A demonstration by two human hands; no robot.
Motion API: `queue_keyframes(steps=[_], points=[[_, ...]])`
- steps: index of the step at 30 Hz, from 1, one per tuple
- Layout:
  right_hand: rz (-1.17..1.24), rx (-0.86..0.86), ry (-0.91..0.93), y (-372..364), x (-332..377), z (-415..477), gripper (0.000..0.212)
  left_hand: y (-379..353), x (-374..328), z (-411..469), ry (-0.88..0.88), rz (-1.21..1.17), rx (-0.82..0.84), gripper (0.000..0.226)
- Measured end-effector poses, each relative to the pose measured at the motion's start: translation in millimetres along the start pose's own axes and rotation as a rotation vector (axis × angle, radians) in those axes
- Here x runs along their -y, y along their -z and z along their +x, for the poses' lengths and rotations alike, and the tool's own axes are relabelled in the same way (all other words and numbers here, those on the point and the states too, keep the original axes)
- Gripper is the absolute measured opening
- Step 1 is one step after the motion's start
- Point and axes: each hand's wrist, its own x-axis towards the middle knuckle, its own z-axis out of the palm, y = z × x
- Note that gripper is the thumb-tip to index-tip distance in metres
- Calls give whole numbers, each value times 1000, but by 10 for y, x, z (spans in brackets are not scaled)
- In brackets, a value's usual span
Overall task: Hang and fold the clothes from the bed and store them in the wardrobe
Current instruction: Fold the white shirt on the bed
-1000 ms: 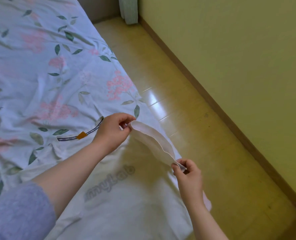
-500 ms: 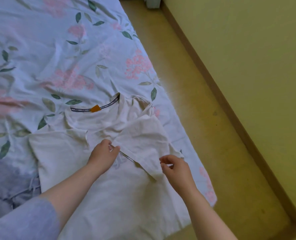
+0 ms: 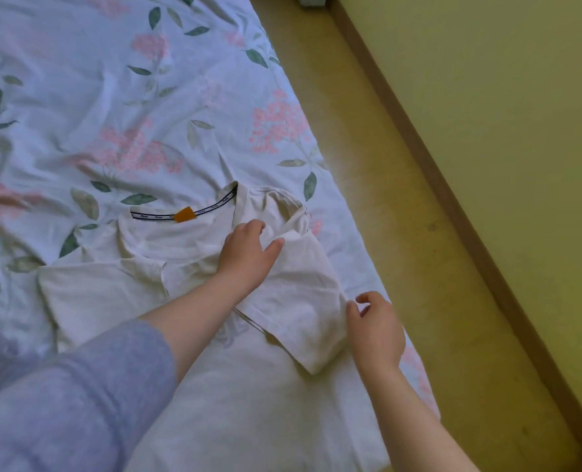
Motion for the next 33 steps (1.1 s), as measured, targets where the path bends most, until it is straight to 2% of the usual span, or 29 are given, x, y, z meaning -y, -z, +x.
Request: queue_keyframes(steps=[3,7,12,15,17,20,22,26,28,31,33], points=[[19,-21,-155,-7,-180,-107,32,-124,-213,275,-37,53,69,49],[93,90,-226,-99,-320,-170,35,-337,-403,585,-36,99,159,49],[746,64,-469,-185,-295,-99,22,-469,-452,768,-41,36,50,24],[820,-50,-405,-186,-313,-63,11,-433,-528,892,-114,-6,-74,32],[910,-146,-387,-204,-351,-83,12,-376,-627,1034,-113,-19,-135,36],[995,-213,-412,-313,-381,-138,16,-360,-674,1209,-75,76,-72,26],[1003,-190,-430,-391,-375,-126,18,-433,-610,1251,-43,81,3,23],[1070,-132,-465,-430,-405,-71,27,-474,-463,1144,-5,-21,71,44],[1083,-80,-481,-416,-422,-76,39,-411,-325,1031,17,6,114,50],[1130,-34,-510,-394,-411,-83,58,-290,-16,779,38,68,180,48],[1104,-45,-518,-390,-384,-98,58,-205,188,606,58,85,183,47]])
